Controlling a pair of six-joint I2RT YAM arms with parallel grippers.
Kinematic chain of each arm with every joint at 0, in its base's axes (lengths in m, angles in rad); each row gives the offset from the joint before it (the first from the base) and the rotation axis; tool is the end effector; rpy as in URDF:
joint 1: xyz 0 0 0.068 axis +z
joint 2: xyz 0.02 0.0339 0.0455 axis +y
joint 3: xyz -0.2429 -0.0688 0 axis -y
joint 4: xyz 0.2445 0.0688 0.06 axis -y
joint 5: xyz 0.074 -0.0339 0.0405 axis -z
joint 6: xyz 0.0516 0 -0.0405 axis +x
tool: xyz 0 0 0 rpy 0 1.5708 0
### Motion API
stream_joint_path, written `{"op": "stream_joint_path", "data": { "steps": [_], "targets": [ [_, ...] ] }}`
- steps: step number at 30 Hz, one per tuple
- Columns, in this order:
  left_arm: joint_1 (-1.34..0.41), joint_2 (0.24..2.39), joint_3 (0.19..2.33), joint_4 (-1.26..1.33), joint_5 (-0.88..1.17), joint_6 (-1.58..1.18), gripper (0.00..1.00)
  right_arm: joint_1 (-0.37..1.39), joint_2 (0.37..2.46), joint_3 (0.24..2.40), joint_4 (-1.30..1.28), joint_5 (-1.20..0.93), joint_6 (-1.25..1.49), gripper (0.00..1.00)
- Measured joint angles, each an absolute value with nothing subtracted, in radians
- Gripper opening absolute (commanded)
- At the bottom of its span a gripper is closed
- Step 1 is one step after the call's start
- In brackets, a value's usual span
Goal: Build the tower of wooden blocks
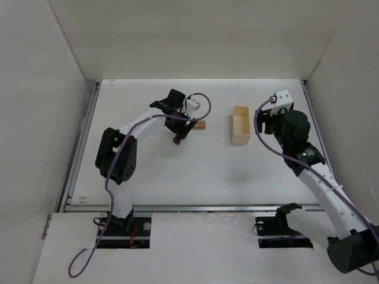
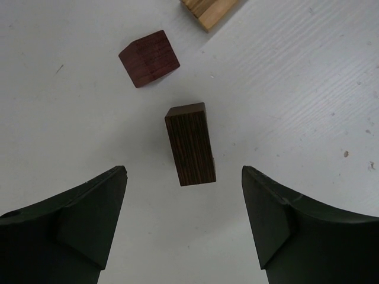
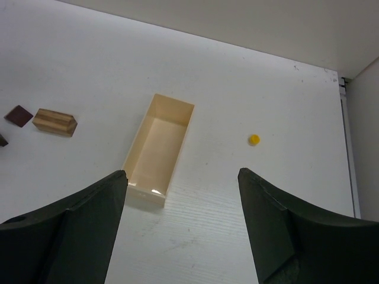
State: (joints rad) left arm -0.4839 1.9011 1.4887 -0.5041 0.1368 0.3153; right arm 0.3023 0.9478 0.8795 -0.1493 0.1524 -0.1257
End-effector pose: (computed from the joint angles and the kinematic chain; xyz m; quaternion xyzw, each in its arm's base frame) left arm 0.3711 -0.2030 0.2010 0.3878 0.8618 -0.0915 0.3140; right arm 0.2394 0.0665 0.3270 -0.1185 0.7698 -0.0041 0.6271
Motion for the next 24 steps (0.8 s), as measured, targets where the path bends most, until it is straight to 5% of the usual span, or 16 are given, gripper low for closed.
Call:
{"op": "stream_joint_path", "data": {
  "steps": [12, 24],
  "targets": [
    [-0.484, 2.039, 1.495, -0.522, 0.105, 0.294, 0.58, 0.3, 0.933, 0.866, -0.149, 0.149, -0.126, 0.81],
    [-0.49, 2.039, 1.495, -0.514, 0.128, 0.304, 0.12, 0.3, 0.933, 0.866, -0.149, 0.142, -0.126, 0.81]
  ]
}}
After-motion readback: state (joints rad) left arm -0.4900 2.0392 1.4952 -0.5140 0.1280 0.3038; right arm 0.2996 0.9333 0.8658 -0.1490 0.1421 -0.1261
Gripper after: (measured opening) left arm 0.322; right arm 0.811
